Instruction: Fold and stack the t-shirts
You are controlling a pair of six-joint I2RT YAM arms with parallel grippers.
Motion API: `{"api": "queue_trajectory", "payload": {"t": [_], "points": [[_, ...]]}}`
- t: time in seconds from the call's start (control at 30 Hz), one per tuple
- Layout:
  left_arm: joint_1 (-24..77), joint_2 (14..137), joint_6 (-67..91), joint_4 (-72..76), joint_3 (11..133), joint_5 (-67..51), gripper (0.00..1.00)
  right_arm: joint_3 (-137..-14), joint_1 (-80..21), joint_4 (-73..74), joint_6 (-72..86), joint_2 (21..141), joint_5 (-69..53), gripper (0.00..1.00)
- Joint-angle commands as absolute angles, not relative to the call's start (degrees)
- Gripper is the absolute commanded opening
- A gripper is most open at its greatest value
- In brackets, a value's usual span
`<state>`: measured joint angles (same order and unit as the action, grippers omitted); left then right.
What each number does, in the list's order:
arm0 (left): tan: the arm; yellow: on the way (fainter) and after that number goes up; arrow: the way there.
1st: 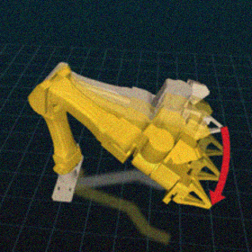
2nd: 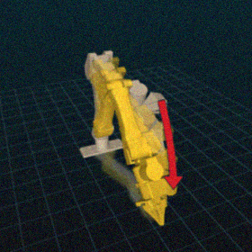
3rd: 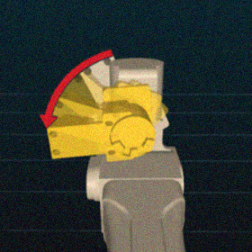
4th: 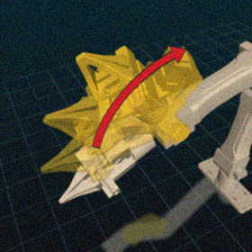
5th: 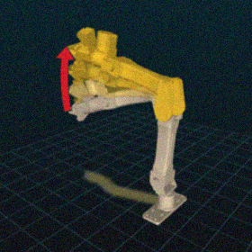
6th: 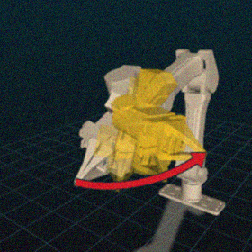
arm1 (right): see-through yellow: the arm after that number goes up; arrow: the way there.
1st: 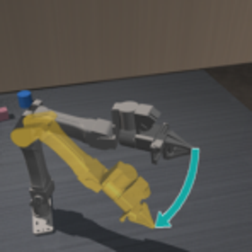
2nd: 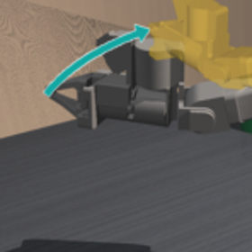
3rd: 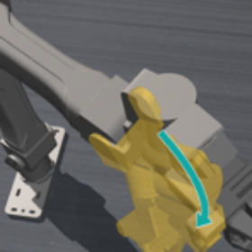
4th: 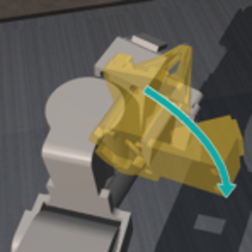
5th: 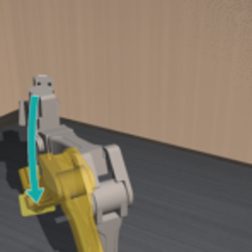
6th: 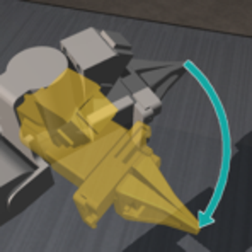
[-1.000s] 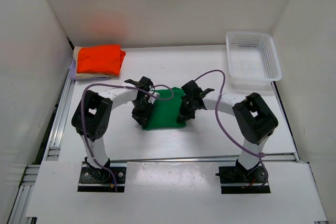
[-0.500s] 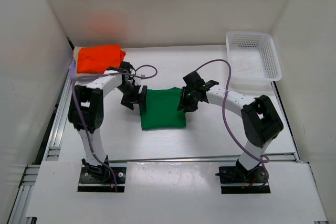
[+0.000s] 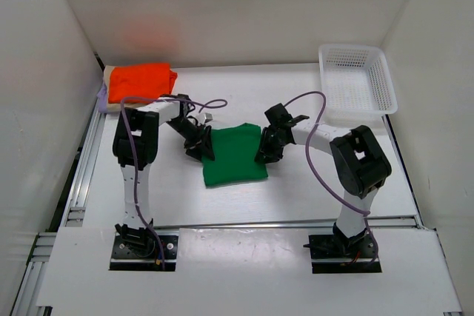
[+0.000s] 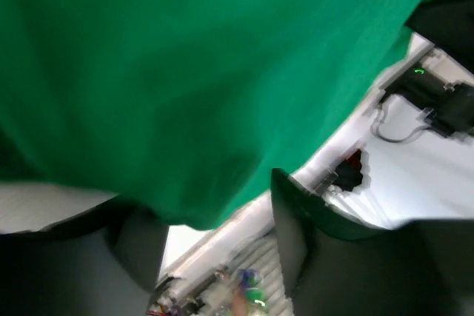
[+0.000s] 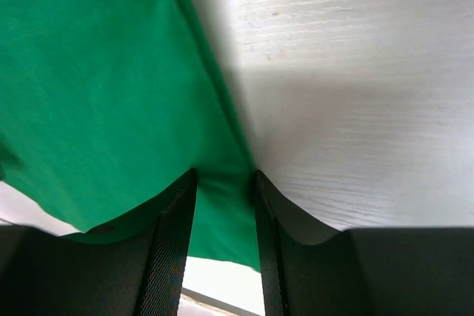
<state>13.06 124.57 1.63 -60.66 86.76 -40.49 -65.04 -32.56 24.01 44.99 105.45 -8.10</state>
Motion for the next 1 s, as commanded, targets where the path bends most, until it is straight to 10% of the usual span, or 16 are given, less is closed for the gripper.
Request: {"api": "queue_trajectory", "payload": {"t": [0.0, 0.07, 0.1, 0.97], "points": [[12.7, 129.0, 0.0, -58.4, 87.0, -41.0, 0.53, -64.4, -32.6, 22.1, 45.8, 104.3, -9.6, 0.42], [11.4, 129.8, 0.0, -58.4, 88.4, -40.2, 0.14, -64.4, -32.6, 22.1, 46.3, 103.8, -9.6, 0.42], [10.9, 129.8, 0.0, -59.0, 89.7, -39.5, 0.10, -64.4, -32.6, 22.1, 46.3, 103.8, -9.6, 0.42], [12.1, 137.8, 0.0, -43.3, 135.5, 46.0, 0.10, -64.5, -23.5, 34.8, 39.0, 88.8, -0.3, 0.42]]}}
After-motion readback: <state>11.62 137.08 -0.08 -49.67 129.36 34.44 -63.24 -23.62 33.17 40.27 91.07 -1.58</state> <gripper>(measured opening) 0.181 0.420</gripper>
